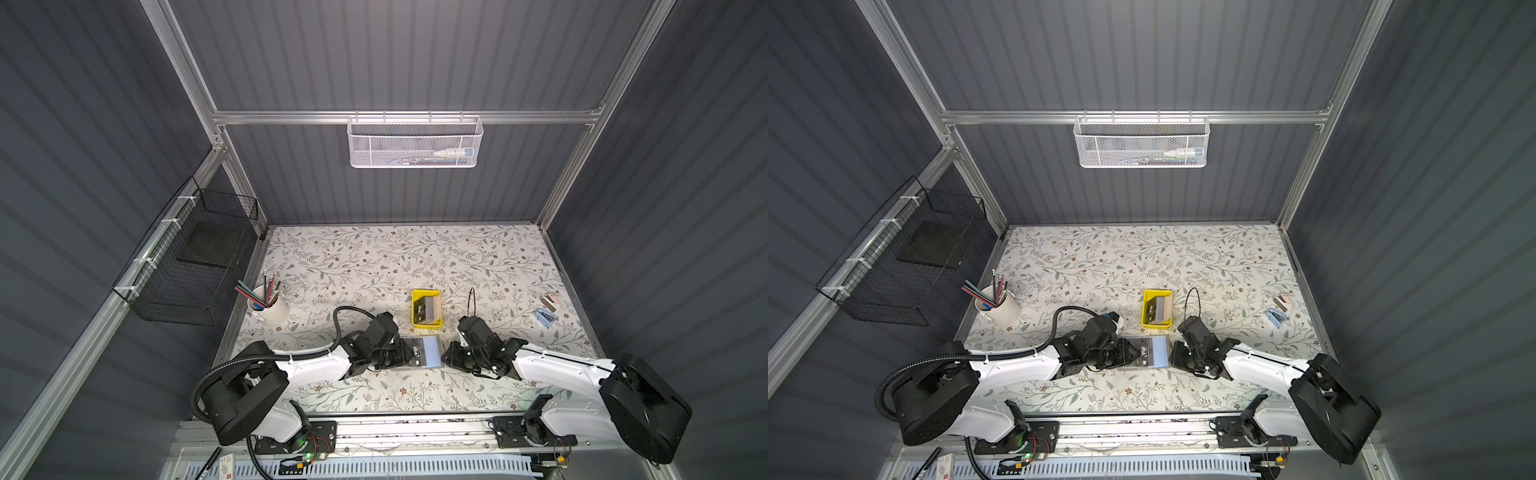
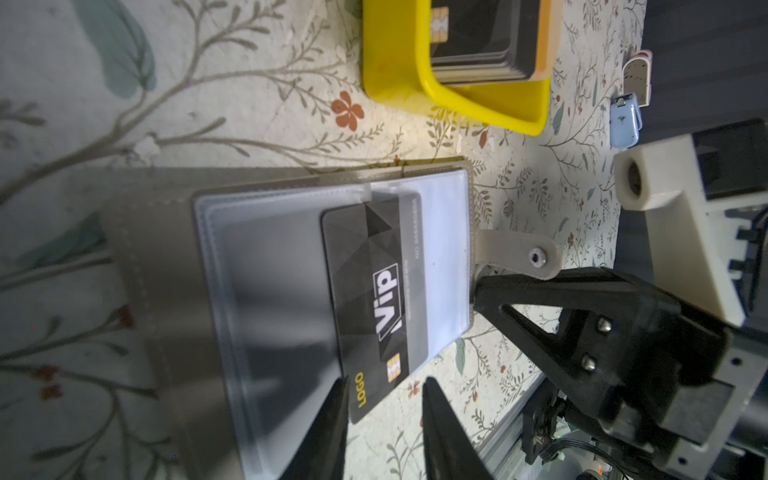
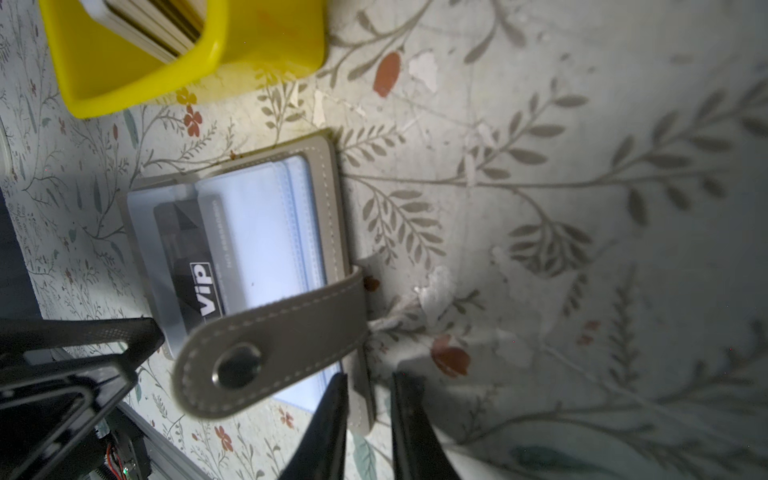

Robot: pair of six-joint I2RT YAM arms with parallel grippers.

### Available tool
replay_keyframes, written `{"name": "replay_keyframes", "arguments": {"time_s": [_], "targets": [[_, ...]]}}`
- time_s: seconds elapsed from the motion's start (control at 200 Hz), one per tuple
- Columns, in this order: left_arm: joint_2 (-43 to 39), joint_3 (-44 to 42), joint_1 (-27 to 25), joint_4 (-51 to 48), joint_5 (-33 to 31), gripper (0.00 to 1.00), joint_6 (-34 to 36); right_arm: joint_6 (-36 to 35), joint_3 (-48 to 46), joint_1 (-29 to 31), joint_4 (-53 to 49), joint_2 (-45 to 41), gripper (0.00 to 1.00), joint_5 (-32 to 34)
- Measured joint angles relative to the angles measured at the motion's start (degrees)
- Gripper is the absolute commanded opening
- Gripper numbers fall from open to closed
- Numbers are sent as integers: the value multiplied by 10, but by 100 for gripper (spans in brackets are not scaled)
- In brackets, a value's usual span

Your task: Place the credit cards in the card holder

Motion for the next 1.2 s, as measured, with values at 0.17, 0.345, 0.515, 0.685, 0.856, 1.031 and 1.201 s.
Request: {"name": "replay_keyframes", "arguments": {"time_s": [0.17,0.345,0.515,0.685,0.856,1.031,1.201], "targets": [[0,0,0,-13,-3,32,0,0,1,0,7,5,21,-1],[4,4,0,-39,-8,32,9,0,1,0,7,6,20,-2],[18,19,0,-43,-8,31,17,0,1,0,7,7,19,-2],[22,20,0,-44,-7,31,22,0,1,0,8,8,18,-3],[32,22,1,-32,5,29,22,0,1,0,9,8,17,-4],[42,22,1,-13,17,28,22,0,1,0,8,8,18,-4],[52,22,1,7,25,26,22,0,1,0,9,8,17,-4]]}}
